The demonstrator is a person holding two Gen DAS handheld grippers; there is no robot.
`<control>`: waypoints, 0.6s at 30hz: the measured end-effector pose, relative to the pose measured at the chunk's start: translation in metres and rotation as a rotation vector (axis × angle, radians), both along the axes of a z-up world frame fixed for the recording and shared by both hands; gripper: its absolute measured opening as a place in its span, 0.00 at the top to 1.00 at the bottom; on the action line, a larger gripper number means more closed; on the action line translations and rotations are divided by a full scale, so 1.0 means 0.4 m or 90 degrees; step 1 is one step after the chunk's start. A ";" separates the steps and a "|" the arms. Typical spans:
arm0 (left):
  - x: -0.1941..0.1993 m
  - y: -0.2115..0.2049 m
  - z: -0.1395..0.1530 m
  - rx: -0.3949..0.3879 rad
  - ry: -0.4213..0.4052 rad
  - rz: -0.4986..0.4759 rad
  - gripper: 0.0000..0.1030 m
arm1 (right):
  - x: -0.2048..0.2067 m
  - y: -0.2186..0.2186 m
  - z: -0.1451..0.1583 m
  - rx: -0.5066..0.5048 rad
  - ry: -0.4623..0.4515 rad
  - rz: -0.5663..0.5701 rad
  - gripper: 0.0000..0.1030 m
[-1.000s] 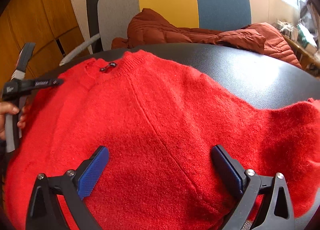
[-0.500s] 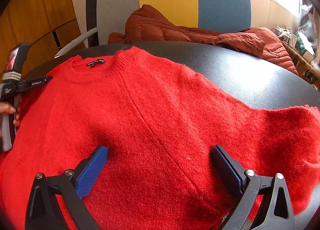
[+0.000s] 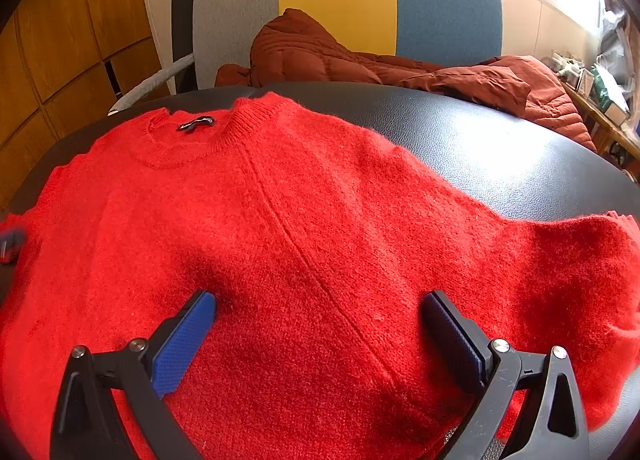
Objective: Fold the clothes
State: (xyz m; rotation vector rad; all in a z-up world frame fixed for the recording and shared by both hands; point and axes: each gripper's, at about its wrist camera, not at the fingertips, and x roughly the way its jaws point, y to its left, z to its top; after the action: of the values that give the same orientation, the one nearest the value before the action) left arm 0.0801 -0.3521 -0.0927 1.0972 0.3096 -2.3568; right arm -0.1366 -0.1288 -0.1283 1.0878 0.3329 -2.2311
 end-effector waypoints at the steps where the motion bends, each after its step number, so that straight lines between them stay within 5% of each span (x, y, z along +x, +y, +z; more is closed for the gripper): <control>1: 0.019 0.022 -0.014 -0.003 -0.007 -0.005 0.85 | 0.000 -0.001 0.000 0.001 0.000 0.000 0.00; 6: 0.032 0.051 -0.059 -0.046 -0.009 0.013 0.77 | 0.004 -0.004 0.000 0.004 0.000 -0.001 0.00; 18: -0.104 -0.073 -0.073 -0.051 -0.033 0.026 0.67 | -0.050 -0.038 -0.001 0.012 -0.004 -0.018 0.00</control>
State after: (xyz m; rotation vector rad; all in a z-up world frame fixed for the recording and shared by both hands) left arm 0.0386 -0.3814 -0.1218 1.1026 0.2145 -2.2805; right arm -0.1564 -0.1439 -0.1286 1.1144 0.3385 -2.2529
